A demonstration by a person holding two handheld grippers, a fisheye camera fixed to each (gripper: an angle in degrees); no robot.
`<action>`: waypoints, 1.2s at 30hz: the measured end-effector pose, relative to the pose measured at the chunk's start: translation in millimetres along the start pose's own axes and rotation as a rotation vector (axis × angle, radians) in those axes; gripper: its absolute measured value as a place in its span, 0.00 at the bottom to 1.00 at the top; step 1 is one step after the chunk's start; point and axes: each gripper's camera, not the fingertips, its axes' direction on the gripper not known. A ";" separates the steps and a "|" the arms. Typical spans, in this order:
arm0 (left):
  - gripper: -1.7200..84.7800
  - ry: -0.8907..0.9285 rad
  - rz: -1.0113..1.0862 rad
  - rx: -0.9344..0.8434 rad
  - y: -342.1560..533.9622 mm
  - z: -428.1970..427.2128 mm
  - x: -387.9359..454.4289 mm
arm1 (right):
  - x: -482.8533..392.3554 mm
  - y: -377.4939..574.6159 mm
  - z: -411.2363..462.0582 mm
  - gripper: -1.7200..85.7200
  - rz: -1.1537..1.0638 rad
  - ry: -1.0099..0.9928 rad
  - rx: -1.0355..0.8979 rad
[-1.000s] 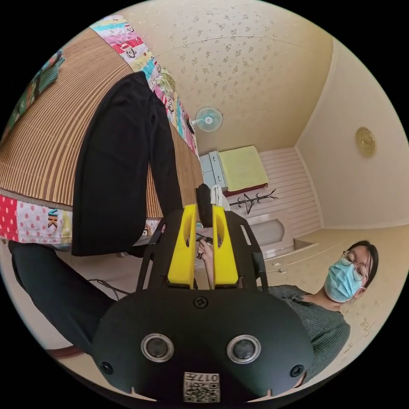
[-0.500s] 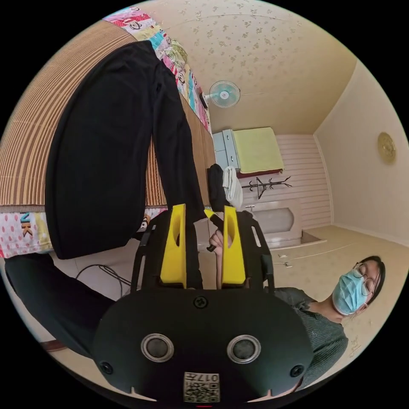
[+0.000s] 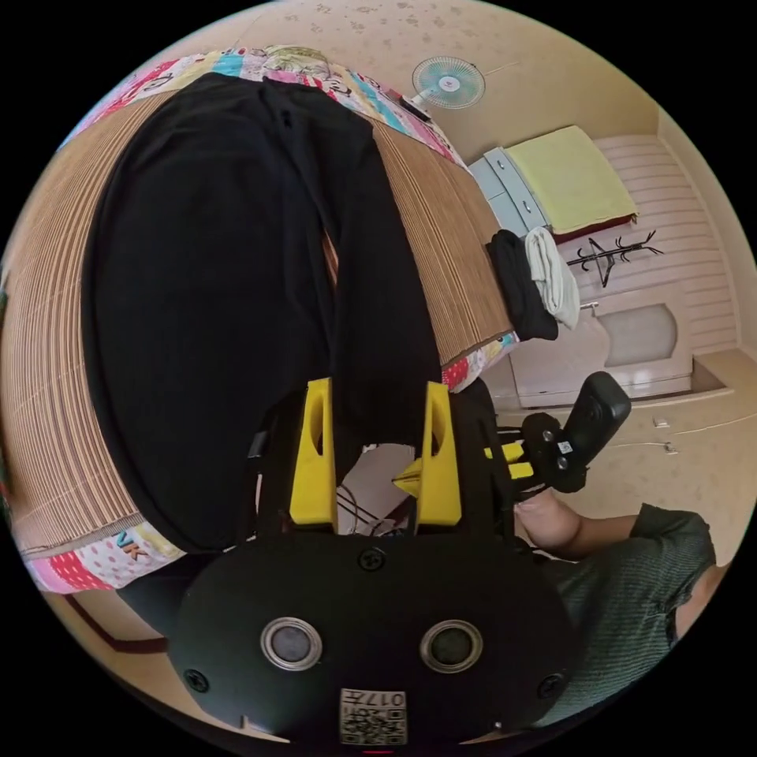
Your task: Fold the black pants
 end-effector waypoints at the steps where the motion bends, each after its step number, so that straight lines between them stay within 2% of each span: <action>1: 0.20 -0.007 0.016 0.011 1.3 7.1 -0.9 | 4.5 3.2 -0.8 0.03 0.005 -0.011 -0.008; 7: 0.16 -0.119 0.037 -0.028 11.5 56.6 -2.2 | 57.5 52.7 -18.7 0.03 0.163 -0.038 -0.049; 12: 0.10 -0.168 0.010 -0.034 27.7 62.2 10.1 | 75.3 74.8 -42.9 0.04 0.291 -0.109 0.050; 16: 0.04 -0.023 -0.020 0.008 44.8 55.8 14.8 | 61.7 56.5 -45.1 0.10 0.256 -0.107 0.096; 18: 0.03 0.105 -0.034 0.086 56.3 43.0 19.2 | 36.4 35.3 -29.2 0.17 0.152 -0.087 0.002; 20: 0.02 0.230 -0.068 0.134 68.5 35.8 27.4 | 1.6 29.4 -15.5 0.20 0.071 0.051 -0.029; 22: 0.02 0.257 -0.090 0.156 76.2 32.9 38.2 | -37.1 31.8 -0.2 0.21 -0.019 0.225 -0.034; 24: 0.03 0.243 -0.078 0.181 81.8 29.8 52.9 | -79.9 39.3 20.9 0.20 -0.082 0.467 -0.013; 27: 0.05 0.210 -0.018 0.181 86.1 28.3 78.4 | -109.5 55.1 24.4 0.10 0.027 0.753 0.139; 30: 0.08 0.196 0.034 0.213 92.5 15.9 95.1 | -117.9 81.5 9.2 0.07 0.091 0.718 0.285; 34: 0.21 0.110 0.021 0.249 97.9 1.8 105.7 | -112.7 97.0 -1.4 0.06 0.051 0.678 0.292; 36: 0.24 0.098 0.025 0.215 88.3 7.1 108.2 | -109.6 99.6 -7.2 0.06 -0.006 0.637 0.278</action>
